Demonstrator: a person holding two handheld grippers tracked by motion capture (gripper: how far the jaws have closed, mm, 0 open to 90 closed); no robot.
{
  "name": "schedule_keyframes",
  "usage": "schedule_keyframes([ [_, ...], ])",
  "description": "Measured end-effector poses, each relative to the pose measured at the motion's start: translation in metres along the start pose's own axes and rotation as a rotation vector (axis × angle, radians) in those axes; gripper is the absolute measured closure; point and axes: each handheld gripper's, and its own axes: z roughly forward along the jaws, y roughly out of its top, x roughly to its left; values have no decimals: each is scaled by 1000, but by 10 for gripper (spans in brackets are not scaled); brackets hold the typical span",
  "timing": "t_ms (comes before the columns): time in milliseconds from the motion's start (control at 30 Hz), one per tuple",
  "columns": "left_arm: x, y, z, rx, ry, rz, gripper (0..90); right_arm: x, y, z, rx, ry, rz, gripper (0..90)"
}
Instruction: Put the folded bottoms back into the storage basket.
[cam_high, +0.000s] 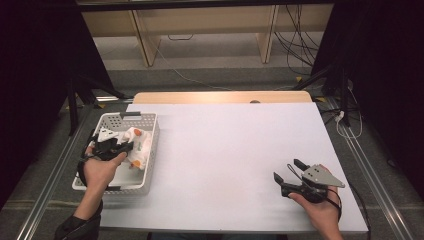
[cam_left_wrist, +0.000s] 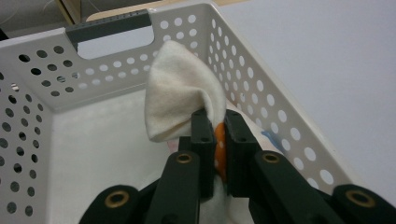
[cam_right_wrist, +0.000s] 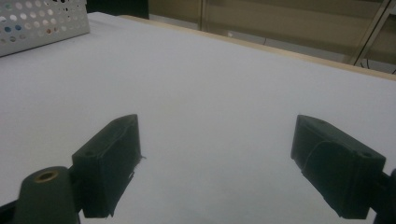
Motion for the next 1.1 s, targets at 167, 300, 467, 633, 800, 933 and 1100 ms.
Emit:
schedule_keyframes([
  [167, 2, 0, 0, 7, 3, -1, 834, 0, 0, -1, 7, 0, 0, 165],
  [300, 3, 0, 0, 16, 5, -3, 834, 0, 0, 0, 5, 0, 0, 165],
  [467, 4, 0, -1, 24, 13, -8, 834, 0, 0, 0, 8, 0, 0, 165],
  [633, 5, 0, -1, 31, 19, -14, 834, 0, 0, 0, 8, 0, -1, 165],
  [800, 6, 0, -1, 39, 25, -17, 834, 0, 0, 0, 7, 2, 1, 165],
  [933, 6, 0, -1, 45, 26, -22, 834, 0, 0, 0, 9, 1, -3, 165],
  [1100, 8, 0, -2, 54, 36, -26, 834, 0, 0, 0, 11, 1, -2, 165],
])
